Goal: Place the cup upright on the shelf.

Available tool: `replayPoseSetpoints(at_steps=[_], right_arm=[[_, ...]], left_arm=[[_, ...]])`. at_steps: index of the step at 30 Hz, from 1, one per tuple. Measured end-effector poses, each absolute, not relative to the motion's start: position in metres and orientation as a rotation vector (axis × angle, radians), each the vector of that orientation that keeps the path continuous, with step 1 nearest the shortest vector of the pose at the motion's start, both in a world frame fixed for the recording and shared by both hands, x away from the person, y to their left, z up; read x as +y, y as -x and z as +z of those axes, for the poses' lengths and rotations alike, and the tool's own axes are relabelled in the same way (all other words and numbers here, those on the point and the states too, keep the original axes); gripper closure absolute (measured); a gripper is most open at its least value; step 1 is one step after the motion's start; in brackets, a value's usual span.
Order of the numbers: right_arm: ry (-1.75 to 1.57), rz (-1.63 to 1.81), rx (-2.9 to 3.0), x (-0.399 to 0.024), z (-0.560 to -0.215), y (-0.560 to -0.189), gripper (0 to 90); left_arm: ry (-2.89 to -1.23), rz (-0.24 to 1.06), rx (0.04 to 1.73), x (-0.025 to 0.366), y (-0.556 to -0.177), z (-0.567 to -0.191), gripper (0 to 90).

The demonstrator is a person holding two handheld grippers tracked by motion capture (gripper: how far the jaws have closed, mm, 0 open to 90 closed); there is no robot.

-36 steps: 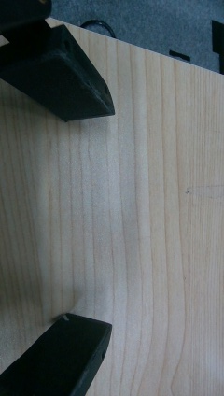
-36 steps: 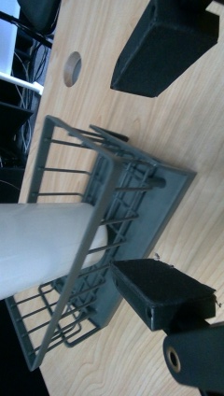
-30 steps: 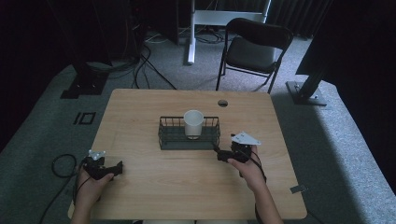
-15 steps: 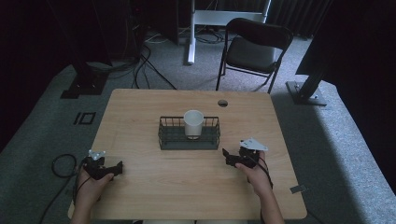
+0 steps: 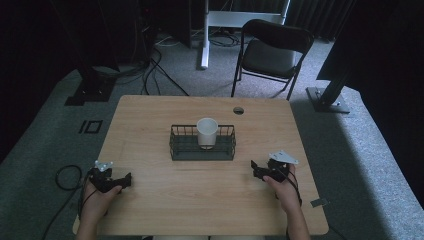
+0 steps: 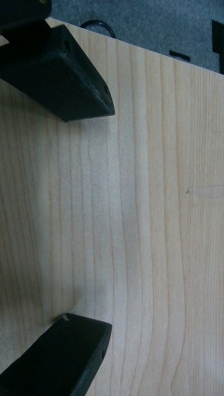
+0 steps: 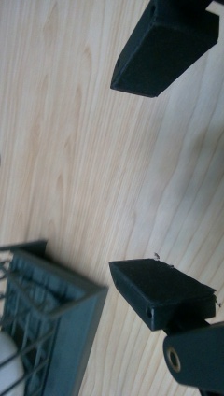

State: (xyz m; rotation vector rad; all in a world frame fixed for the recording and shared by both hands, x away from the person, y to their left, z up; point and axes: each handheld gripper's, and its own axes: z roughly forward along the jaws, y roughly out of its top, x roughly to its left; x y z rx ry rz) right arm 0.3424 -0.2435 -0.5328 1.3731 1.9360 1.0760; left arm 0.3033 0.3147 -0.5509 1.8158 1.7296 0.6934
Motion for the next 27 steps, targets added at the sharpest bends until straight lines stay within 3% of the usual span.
replayPoseSetpoints(at_steps=[27], right_arm=[[-1.429,1.053,2.029,-0.299,-0.540,-0.330,11.3]], left_arm=[[-1.815,0.693,1.730,0.315,-0.303,-0.551,1.0]])
